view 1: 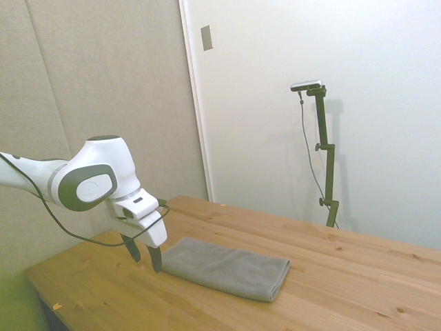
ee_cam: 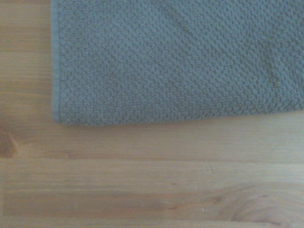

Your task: Fold the towel

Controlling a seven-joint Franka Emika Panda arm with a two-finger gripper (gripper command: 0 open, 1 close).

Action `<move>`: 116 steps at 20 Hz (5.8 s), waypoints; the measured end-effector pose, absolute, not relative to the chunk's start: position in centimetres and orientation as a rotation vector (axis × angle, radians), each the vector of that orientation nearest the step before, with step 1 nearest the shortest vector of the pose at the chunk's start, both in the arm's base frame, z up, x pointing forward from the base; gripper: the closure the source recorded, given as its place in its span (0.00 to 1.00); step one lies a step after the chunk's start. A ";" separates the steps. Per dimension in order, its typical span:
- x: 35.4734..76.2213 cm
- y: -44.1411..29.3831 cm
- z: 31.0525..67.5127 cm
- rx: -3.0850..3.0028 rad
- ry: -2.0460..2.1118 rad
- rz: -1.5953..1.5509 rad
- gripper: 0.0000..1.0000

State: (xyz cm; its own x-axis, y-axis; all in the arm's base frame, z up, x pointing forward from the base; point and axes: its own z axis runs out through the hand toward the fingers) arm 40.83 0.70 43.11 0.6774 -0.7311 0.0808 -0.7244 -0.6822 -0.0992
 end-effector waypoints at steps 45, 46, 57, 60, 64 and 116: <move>57.2 16.8 33.8 -3.327 1.493 -0.622 1.00; 57.3 16.7 33.8 -3.321 1.492 -0.627 1.00; 57.3 16.5 33.5 -3.284 1.436 -0.660 1.00; 57.2 16.5 33.3 -3.287 1.431 -0.656 1.00; 57.1 16.5 33.0 -3.282 1.423 -0.655 1.00; 55.3 -19.2 43.0 -2.567 1.672 -0.572 0.00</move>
State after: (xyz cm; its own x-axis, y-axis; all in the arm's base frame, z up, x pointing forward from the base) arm 55.25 -19.24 43.02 0.3569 -0.8885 0.2885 -0.8791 -0.4239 -0.2179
